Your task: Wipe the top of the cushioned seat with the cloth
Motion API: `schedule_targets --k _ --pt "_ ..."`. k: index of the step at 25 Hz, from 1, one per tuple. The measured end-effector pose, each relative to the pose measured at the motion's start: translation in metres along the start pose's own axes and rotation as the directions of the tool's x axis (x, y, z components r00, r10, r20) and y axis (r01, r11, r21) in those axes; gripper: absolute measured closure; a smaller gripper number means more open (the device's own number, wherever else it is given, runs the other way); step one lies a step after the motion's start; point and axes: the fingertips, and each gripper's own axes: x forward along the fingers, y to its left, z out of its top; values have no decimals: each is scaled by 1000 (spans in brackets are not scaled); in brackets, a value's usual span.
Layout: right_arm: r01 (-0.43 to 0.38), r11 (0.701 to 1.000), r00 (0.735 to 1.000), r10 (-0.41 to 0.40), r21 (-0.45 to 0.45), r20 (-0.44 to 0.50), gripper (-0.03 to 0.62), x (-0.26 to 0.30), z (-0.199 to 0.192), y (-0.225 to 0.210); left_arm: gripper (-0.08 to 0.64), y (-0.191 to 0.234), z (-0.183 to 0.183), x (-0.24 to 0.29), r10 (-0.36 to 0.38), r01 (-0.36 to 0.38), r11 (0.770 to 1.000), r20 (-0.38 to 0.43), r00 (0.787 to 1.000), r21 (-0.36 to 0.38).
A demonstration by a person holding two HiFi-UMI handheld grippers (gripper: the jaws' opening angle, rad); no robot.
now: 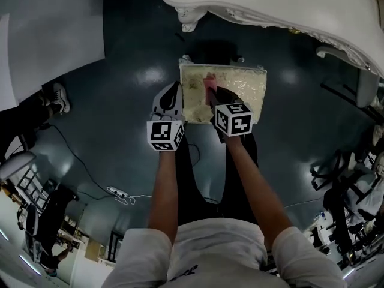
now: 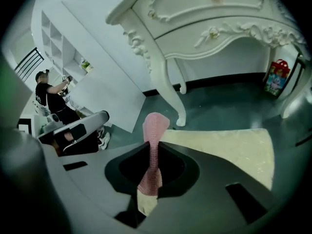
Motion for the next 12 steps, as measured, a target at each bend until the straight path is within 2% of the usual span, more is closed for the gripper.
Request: schedule_targets --k 4,7,10,12 --pt "-60 998 998 59 -32 -12 564 59 10 30 546 32 -10 1 -16 16 1000 -6 1000 4" --pt "-84 996 996 84 -2 -18 565 94 19 51 546 51 -9 -1 -28 29 1000 -11 1000 10" --pt "-52 997 994 57 55 -96 565 124 10 56 546 64 -9 -3 -36 36 999 -5 999 3" --pt "-1 999 988 6 33 -157 565 137 0 50 546 70 -10 -2 -31 31 1000 5 999 -1"
